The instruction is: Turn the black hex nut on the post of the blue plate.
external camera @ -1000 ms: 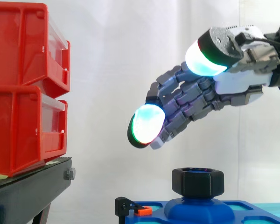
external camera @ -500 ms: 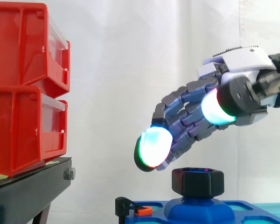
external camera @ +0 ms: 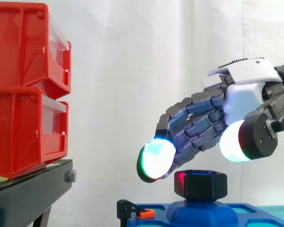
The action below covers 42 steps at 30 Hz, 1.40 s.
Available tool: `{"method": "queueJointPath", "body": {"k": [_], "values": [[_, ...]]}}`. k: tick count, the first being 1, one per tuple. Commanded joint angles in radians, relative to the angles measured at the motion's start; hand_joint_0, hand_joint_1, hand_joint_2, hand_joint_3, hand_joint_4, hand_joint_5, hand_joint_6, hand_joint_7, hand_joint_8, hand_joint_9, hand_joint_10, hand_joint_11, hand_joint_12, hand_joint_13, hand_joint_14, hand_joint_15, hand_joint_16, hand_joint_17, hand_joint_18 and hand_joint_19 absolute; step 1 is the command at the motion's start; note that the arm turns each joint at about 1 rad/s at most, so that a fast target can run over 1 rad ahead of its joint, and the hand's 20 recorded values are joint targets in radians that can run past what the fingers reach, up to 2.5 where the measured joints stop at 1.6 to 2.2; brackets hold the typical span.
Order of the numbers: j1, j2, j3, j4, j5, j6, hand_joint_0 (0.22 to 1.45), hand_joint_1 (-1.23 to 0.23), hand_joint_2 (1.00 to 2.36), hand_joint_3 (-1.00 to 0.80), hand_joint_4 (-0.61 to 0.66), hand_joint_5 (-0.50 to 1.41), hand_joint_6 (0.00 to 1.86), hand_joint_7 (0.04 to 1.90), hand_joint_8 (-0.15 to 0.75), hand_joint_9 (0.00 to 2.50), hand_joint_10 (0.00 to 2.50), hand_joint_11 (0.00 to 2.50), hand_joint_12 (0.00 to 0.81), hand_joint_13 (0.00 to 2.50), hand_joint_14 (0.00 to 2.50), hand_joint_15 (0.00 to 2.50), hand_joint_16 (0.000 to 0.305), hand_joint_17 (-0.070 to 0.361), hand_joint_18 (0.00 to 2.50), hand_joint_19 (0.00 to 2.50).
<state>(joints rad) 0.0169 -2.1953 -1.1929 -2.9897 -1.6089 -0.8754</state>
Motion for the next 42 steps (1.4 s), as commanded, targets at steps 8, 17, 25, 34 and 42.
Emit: {"method": "queueJointPath", "body": {"k": [8,17,25,34,42], "values": [[0.005,-0.001,0.000,0.011,0.001,-0.002,0.39,-0.85,1.00,-0.50,0.26,-0.27,0.50,0.80,0.370,0.18,0.00,0.00,0.513,0.28,0.00,0.25,0.066,0.149,0.11,0.19],[0.001,-0.001,0.000,0.001,0.001,-0.002,0.39,-0.72,1.00,-0.50,0.33,-0.25,0.50,0.84,0.393,0.20,0.00,0.00,0.526,0.29,0.00,0.29,0.067,0.150,0.12,0.23],[-0.003,0.000,0.000,-0.017,0.000,-0.002,0.41,-0.60,1.00,-0.50,0.41,-0.23,0.50,0.89,0.419,0.25,0.00,0.00,0.540,0.34,0.00,0.30,0.068,0.153,0.18,0.23],[-0.006,0.000,0.000,-0.018,0.000,-0.002,0.42,-0.56,1.00,-0.50,0.42,-0.23,0.50,0.88,0.425,0.25,0.00,0.00,0.541,0.34,0.01,0.31,0.068,0.153,0.19,0.24],[-0.012,0.000,0.000,-0.029,-0.023,-0.005,0.42,-0.53,1.00,-0.50,0.44,-0.23,0.50,0.90,0.432,0.27,0.00,0.01,0.547,0.36,0.00,0.33,0.068,0.153,0.20,0.25]]}}
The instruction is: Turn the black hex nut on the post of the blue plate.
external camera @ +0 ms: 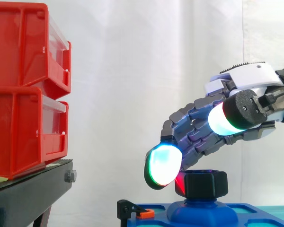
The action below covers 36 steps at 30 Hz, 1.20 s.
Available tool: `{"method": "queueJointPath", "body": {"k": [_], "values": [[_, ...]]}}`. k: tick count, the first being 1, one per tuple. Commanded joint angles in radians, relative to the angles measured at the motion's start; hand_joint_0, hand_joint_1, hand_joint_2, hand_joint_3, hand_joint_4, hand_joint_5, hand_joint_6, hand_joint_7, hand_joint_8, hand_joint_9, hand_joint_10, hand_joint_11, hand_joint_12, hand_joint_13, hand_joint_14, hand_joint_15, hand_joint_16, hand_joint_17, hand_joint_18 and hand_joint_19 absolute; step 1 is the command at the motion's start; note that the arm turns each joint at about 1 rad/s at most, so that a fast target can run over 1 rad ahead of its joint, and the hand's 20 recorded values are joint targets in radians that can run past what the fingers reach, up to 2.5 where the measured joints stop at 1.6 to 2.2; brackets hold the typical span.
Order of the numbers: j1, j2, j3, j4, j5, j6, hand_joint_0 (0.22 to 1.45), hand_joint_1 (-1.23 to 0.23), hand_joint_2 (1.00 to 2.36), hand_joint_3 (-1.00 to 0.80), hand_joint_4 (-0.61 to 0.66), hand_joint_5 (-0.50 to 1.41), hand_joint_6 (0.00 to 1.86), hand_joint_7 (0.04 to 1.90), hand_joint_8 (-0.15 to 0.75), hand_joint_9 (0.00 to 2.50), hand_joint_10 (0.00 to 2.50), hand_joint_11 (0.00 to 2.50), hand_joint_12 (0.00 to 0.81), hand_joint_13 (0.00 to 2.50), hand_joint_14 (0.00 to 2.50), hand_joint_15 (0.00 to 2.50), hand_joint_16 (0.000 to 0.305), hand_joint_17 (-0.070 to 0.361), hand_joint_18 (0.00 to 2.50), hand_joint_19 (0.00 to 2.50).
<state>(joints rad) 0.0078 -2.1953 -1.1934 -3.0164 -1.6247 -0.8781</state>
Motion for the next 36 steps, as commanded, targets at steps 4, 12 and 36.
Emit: {"method": "queueJointPath", "body": {"k": [4,12,36], "values": [[-0.006,0.000,0.000,-0.002,-0.009,-0.002,0.43,-0.53,1.00,-0.50,0.44,-0.23,0.50,0.91,0.437,0.28,0.00,0.02,0.547,0.36,0.01,0.33,0.068,0.153,0.20,0.26],[-0.012,0.000,0.000,-0.010,-0.023,-0.002,0.43,-0.51,1.00,-0.50,0.44,-0.23,0.50,0.93,0.434,0.28,0.00,0.03,0.548,0.37,0.00,0.33,0.068,0.153,0.21,0.26],[-0.046,0.002,0.000,-0.010,-0.076,-0.001,0.44,-0.50,1.00,-0.50,0.44,-0.23,0.50,0.92,0.440,0.29,0.00,0.03,0.548,0.40,0.00,0.36,0.067,0.151,0.24,0.28]]}}
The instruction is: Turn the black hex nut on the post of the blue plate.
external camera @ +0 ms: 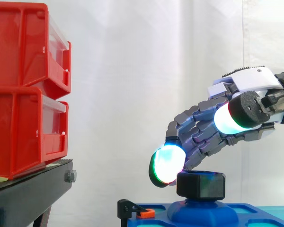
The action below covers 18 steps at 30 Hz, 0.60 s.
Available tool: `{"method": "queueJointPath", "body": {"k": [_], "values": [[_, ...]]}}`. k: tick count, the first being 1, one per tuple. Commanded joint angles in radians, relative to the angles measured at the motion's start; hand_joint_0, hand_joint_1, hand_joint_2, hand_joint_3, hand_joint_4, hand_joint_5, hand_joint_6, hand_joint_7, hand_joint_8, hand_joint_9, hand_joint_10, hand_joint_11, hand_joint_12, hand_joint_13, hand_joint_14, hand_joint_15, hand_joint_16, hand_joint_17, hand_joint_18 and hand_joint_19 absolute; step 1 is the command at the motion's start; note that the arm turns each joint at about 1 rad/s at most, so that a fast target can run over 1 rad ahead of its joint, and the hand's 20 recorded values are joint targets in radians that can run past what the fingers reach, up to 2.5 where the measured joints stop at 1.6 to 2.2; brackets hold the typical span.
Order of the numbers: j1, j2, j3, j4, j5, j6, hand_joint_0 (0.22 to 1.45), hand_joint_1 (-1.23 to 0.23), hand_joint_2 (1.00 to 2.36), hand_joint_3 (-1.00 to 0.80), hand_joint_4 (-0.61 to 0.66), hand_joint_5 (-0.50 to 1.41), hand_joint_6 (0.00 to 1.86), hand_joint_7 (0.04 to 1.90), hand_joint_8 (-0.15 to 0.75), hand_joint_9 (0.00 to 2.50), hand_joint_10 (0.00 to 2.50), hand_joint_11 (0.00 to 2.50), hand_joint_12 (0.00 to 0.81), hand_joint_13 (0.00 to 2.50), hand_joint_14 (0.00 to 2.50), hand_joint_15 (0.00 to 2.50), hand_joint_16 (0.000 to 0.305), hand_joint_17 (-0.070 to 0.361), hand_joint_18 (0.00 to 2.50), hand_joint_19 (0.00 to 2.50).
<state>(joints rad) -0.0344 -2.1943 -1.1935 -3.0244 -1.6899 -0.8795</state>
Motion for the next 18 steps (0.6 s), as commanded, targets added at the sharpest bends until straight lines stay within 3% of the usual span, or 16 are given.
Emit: {"method": "queueJointPath", "body": {"k": [1,18], "values": [[-0.005,0.001,0.002,-0.002,-0.014,0.001,0.44,-0.50,1.00,-0.50,0.44,-0.23,0.50,0.91,0.440,0.29,0.00,0.03,0.548,0.40,0.00,0.36,0.067,0.151,0.24,0.27],[-0.030,0.001,0.000,-0.005,-0.056,0.001,0.45,-0.50,1.00,-0.50,0.44,-0.24,0.50,0.90,0.435,0.30,0.00,0.05,0.542,0.40,0.01,0.38,0.066,0.148,0.25,0.29]]}}
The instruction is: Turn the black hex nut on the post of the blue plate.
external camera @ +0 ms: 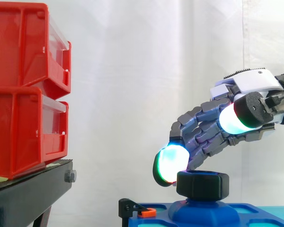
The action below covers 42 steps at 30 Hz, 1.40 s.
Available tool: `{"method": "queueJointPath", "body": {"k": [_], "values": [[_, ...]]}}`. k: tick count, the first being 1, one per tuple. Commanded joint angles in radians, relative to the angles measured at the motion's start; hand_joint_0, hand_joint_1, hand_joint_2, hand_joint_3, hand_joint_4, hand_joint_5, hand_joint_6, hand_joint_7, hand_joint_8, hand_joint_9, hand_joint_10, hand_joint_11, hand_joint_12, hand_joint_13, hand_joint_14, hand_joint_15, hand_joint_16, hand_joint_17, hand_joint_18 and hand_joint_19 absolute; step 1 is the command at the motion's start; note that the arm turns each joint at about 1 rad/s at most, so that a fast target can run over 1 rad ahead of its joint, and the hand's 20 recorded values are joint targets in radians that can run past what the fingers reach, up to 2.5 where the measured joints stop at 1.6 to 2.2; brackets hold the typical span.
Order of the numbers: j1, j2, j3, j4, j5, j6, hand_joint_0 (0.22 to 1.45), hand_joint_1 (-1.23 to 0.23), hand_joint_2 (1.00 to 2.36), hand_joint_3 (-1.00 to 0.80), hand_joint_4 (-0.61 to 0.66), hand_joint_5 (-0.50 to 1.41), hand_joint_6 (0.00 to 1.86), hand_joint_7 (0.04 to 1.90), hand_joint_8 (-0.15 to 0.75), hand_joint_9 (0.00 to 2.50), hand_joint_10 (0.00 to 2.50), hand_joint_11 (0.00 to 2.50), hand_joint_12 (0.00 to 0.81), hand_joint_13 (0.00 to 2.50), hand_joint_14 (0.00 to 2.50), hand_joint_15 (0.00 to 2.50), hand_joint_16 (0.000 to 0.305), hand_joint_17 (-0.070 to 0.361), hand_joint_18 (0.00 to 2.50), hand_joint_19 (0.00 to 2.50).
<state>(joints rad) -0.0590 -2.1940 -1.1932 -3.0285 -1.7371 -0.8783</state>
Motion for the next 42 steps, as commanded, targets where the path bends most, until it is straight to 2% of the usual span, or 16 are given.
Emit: {"method": "queueJointPath", "body": {"k": [1,5,6,12,21,29,36,42], "values": [[-0.005,0.000,0.000,-0.001,-0.010,-0.001,0.45,-0.50,1.00,-0.50,0.44,-0.24,0.50,0.90,0.436,0.30,0.00,0.05,0.544,0.40,0.00,0.38,0.066,0.148,0.25,0.29],[-0.007,0.000,0.000,-0.001,-0.012,-0.001,0.45,-0.50,1.00,-0.50,0.44,-0.24,0.50,0.90,0.438,0.30,0.00,0.04,0.543,0.40,0.00,0.38,0.066,0.148,0.26,0.29],[-0.013,0.000,0.000,-0.001,-0.015,-0.001,0.45,-0.50,1.00,-0.50,0.44,-0.24,0.50,0.90,0.437,0.30,0.00,0.04,0.543,0.40,0.01,0.38,0.066,0.148,0.26,0.30],[-0.024,0.000,0.001,-0.001,-0.033,0.001,0.47,-0.48,1.00,-0.50,0.43,-0.24,0.50,0.91,0.432,0.30,0.00,0.04,0.538,0.40,0.00,0.39,0.065,0.145,0.25,0.30],[-0.035,0.000,0.001,-0.013,-0.055,-0.001,0.47,-0.48,1.00,-0.50,0.42,-0.24,0.50,0.90,0.433,0.30,0.00,0.05,0.537,0.41,0.00,0.40,0.065,0.146,0.27,0.31],[-0.036,0.003,0.001,-0.016,-0.055,0.002,0.47,-0.48,1.00,-0.50,0.43,-0.24,0.50,0.90,0.433,0.30,0.00,0.04,0.536,0.42,0.00,0.41,0.065,0.145,0.28,0.32],[-0.041,0.031,0.001,-0.087,-0.064,-0.007,0.47,-0.48,1.00,-0.50,0.43,-0.24,0.50,0.90,0.434,0.30,0.00,0.04,0.541,0.43,0.01,0.41,0.065,0.146,0.29,0.32],[-0.039,0.034,0.001,-0.116,-0.062,-0.025,0.47,-0.48,1.00,-0.50,0.42,-0.24,0.50,0.90,0.434,0.30,0.00,0.05,0.542,0.43,0.00,0.41,0.065,0.147,0.30,0.32]]}}
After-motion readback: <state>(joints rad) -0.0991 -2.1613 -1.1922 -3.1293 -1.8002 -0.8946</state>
